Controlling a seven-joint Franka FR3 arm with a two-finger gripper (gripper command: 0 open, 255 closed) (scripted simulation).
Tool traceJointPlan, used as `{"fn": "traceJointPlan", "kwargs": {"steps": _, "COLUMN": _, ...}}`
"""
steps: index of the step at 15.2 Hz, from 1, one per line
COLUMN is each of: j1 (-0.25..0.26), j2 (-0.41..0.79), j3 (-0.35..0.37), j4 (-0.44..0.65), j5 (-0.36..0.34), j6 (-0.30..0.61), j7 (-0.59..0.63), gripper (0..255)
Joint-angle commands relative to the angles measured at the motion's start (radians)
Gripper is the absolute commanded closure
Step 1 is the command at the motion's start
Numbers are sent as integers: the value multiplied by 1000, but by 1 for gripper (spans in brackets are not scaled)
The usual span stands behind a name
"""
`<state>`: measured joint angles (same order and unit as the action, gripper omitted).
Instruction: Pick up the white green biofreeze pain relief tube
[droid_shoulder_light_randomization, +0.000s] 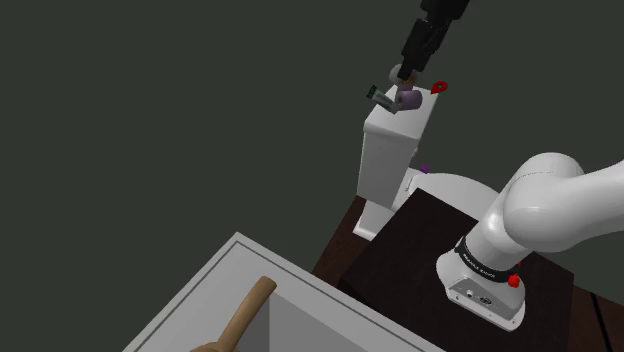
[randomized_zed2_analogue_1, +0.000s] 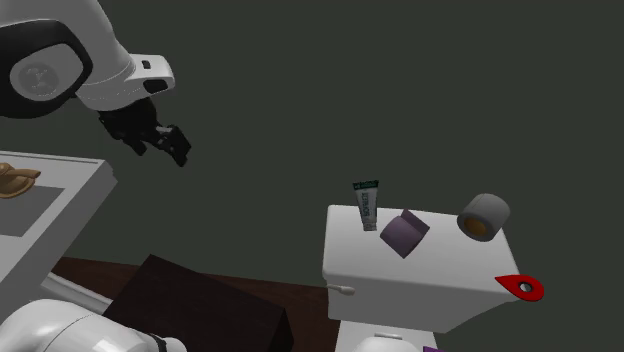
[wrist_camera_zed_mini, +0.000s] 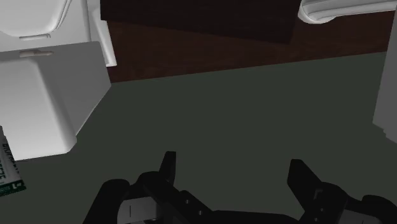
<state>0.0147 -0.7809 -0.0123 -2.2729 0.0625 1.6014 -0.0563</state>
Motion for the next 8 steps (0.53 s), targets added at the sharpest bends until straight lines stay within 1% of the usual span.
{"fn": "traceJointPlan", "kwargs": {"steps": 1, "j1": 0, "j2": 0, "j3": 0, "j4": 0, "j5": 0, "j6": 0, "j7": 0, "gripper": 0}}
{"fn": "traceJointPlan", "kwargs": {"steps": 8, "j1": -35, "j2": 82, "j3": -113, "j4": -66, "j5": -83, "j6": 151, "j7": -149, "gripper": 0}}
